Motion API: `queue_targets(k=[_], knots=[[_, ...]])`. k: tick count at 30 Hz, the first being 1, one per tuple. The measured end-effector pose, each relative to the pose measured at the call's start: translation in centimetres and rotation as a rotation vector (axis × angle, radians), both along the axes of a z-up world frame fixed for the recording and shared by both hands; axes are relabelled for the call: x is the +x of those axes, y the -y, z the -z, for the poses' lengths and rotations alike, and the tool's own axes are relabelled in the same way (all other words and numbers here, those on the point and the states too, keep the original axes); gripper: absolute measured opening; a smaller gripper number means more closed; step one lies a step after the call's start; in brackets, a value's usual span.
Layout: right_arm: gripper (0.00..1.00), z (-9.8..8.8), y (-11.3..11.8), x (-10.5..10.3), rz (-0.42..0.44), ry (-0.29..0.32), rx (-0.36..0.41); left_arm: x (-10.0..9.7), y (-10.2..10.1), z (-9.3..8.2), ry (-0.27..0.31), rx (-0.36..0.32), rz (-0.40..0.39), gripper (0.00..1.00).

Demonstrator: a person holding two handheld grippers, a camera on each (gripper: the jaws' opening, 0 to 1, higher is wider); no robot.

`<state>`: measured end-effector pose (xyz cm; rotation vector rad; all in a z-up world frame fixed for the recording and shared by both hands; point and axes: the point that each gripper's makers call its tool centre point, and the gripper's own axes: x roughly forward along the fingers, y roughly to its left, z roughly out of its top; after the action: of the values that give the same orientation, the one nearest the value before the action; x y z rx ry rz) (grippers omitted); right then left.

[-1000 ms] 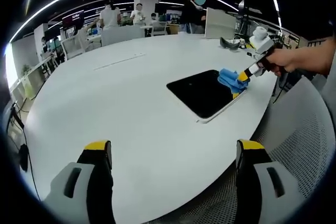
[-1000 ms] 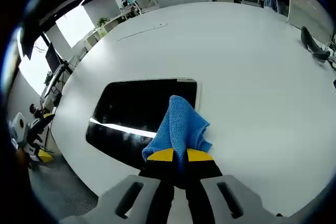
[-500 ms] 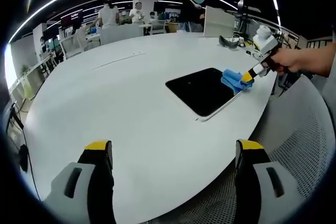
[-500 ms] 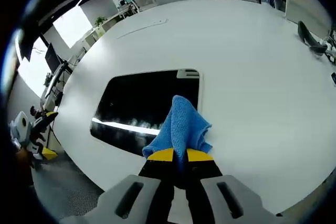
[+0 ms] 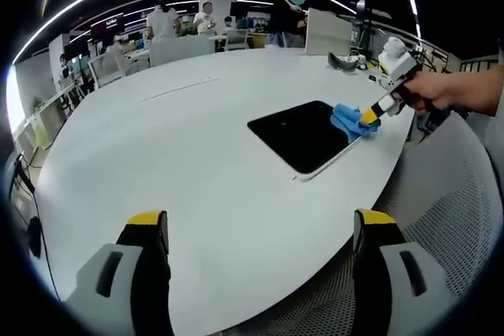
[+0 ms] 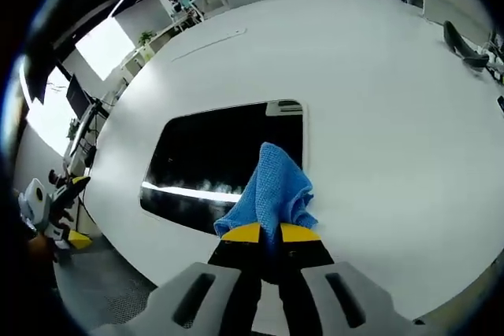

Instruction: Wipe the mirror surface with the cleaning cloth until all visible marks leave the cleaned area.

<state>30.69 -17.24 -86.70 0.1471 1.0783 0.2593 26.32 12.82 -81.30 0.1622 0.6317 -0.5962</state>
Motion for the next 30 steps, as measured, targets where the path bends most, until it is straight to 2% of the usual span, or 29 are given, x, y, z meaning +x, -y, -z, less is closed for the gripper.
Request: queue_targets(k=[3,6,9,16,30], knots=[[0.01,-0.1,-0.1,0.1,-0.026,0.001,-0.027,-0.1,0.0,0.0,-0.001,0.002,0.003,0.97],[0.01,-0.2,-0.3,0.2,0.044,-0.008,0.015,-0.1,0.1,0.1,-0.003,0.004,0.007,0.97],[0.01,-0.2,-0.3,0.1,0.019,-0.014,-0.017,-0.2,0.1,0.1,-0.006,0.006,0.008,0.97],[0.01,-0.1,-1.4,0.3,0.017,-0.019,-0.001,-0.3,0.2,0.0,-0.003,0.006,0.012,0.97],[0.01,-0.1,-4.7,0.7,-0.047,-0.015,-0.002,-0.2,0.2,0.0,-0.001,0.009,0.011,0.97]])
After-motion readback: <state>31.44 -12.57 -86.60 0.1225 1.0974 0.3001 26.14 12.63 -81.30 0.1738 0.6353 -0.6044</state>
